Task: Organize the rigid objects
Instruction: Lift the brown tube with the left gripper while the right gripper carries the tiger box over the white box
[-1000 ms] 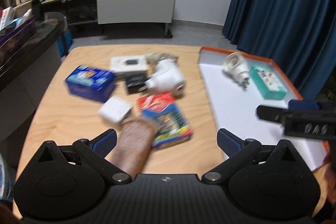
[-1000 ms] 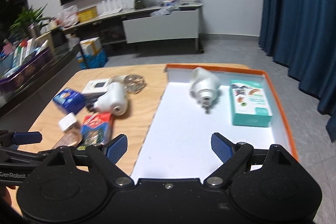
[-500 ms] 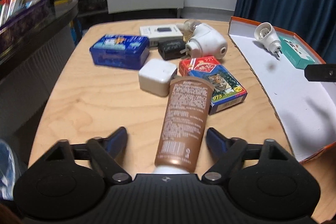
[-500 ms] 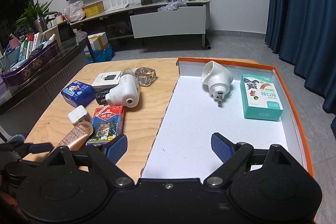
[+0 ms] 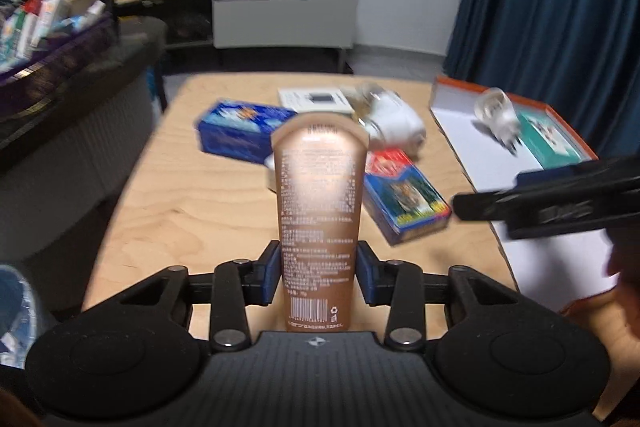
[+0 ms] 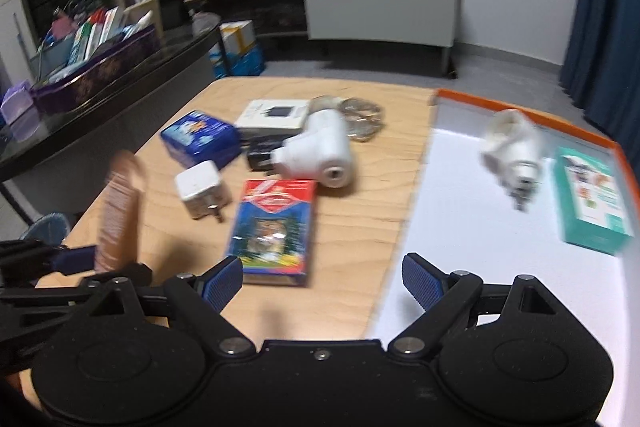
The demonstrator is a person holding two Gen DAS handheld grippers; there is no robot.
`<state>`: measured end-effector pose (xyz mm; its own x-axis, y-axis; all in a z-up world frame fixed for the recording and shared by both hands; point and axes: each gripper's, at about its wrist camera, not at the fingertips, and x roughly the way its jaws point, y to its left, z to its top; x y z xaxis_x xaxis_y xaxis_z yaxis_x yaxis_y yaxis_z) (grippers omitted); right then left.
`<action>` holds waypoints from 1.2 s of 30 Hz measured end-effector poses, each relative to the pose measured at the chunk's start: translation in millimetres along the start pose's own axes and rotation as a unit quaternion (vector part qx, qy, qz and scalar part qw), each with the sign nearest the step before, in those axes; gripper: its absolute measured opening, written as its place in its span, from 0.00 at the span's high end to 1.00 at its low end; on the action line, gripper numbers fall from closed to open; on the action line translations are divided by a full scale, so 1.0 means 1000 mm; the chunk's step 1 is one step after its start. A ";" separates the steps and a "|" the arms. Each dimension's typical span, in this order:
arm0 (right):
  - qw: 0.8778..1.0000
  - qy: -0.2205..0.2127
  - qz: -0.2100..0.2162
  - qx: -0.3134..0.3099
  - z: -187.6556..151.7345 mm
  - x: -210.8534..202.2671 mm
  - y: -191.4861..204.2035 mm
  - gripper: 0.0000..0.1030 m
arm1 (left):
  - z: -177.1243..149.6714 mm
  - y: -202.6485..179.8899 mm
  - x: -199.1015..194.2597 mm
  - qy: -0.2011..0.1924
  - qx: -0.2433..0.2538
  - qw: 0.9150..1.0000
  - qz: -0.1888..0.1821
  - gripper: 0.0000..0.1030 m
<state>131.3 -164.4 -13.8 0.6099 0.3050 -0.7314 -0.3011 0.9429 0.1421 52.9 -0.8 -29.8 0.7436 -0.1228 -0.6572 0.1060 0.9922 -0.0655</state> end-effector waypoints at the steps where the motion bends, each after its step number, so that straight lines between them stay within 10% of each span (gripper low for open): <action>1: 1.000 0.005 0.006 -0.005 0.003 0.008 0.006 0.01 | 0.002 0.003 -0.002 -0.002 -0.007 1.000 0.008 0.62; 15: 0.999 0.045 -0.015 -0.007 0.021 0.058 0.030 0.31 | 0.016 0.026 0.002 -0.007 -0.062 0.998 0.022 0.62; 24: 0.999 -0.021 -0.029 0.028 0.022 -0.009 -0.007 0.31 | 0.036 -0.002 -0.003 -0.025 -0.034 0.999 -0.010 0.62; 36: 0.977 -0.081 -0.168 0.102 0.001 -0.105 -0.118 0.31 | 0.081 -0.103 0.018 -0.010 0.040 0.990 -0.132 0.62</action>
<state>103.2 -307.6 46.8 0.7624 -0.0242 -0.6467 0.0774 0.9955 0.0540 109.0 -107.1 26.4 0.6963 -0.3785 -0.6098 0.3495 0.9209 -0.1725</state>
